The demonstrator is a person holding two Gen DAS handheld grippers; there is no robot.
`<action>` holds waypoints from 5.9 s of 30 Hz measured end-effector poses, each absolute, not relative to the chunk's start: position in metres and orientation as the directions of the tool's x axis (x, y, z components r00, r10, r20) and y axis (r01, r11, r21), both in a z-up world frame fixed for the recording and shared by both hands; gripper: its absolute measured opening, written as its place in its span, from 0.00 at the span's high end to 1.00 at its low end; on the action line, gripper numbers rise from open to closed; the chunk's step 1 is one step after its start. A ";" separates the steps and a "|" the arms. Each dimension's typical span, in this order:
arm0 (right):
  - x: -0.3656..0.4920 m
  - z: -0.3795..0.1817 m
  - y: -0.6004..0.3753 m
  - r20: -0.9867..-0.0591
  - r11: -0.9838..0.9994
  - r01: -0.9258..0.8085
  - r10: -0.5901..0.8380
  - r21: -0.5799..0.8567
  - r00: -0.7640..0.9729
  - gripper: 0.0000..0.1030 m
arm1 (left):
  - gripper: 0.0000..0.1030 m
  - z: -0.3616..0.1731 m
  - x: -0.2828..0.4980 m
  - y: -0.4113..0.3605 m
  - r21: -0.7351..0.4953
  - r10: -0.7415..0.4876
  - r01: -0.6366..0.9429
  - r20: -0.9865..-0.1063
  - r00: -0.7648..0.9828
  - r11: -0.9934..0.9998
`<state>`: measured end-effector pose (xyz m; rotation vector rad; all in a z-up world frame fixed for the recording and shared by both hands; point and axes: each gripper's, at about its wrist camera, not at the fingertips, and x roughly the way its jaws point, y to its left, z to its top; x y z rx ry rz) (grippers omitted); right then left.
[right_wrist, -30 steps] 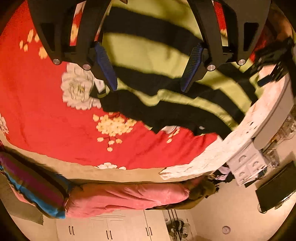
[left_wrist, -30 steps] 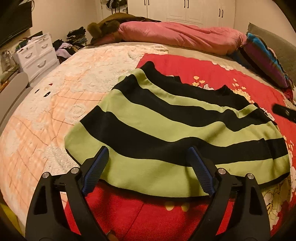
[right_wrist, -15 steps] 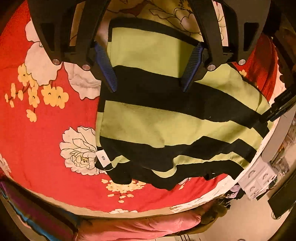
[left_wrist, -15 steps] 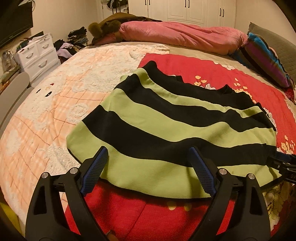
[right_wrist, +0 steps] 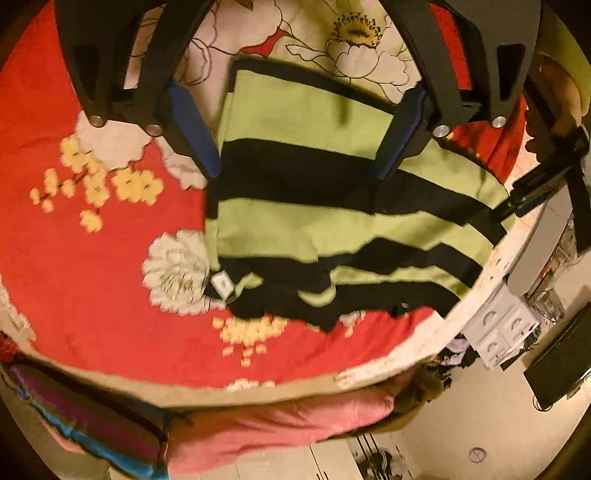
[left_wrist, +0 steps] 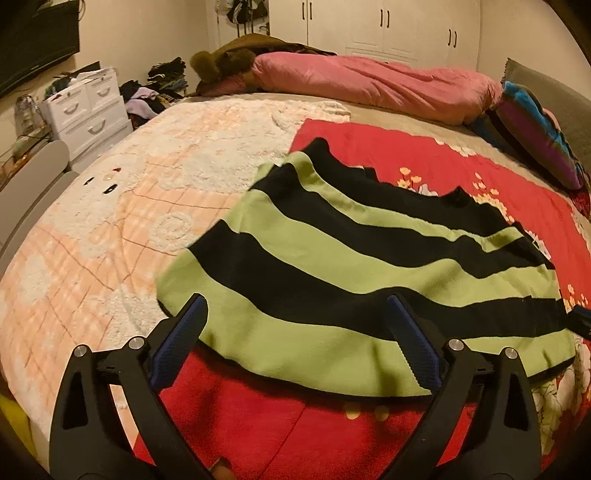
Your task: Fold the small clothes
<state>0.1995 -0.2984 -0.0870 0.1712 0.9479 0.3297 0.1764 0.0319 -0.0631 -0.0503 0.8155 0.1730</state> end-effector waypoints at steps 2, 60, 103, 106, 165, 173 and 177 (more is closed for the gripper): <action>0.196 -0.075 -0.301 -0.743 0.935 -0.207 0.354 0.288 0.567 0.13 | 0.09 -0.061 0.175 0.033 0.022 0.142 -0.182 -0.722 0.678 0.983; 0.168 -0.013 -0.159 -0.669 0.861 -0.469 0.467 0.197 0.578 0.04 | 0.09 0.001 0.178 0.094 0.027 0.191 -0.229 -0.650 0.736 0.973; 0.187 -0.115 0.018 -0.759 0.732 -0.661 0.334 -0.165 0.559 0.04 | 0.09 -0.051 0.258 0.179 -0.062 0.112 -0.247 -0.769 0.630 0.967; 0.190 -0.123 0.025 -0.724 0.735 -0.618 0.262 -0.278 0.638 0.06 | 0.09 -0.054 0.261 0.178 -0.059 0.108 -0.239 -0.772 0.627 0.969; 0.169 -0.053 -0.127 -0.560 0.812 -0.578 0.516 0.080 0.648 0.94 | 0.80 0.000 0.277 0.021 -0.436 -0.388 0.051 -0.735 0.555 0.899; 0.156 -0.053 -0.185 -0.577 0.846 -0.517 0.488 0.130 0.655 0.94 | 0.80 0.000 0.274 -0.055 -0.422 -0.422 0.124 -0.748 0.513 0.898; 0.147 -0.064 -0.207 -0.607 0.850 -0.501 0.486 0.161 0.629 0.94 | 0.80 -0.011 0.266 -0.089 -0.454 -0.475 0.163 -0.749 0.462 0.876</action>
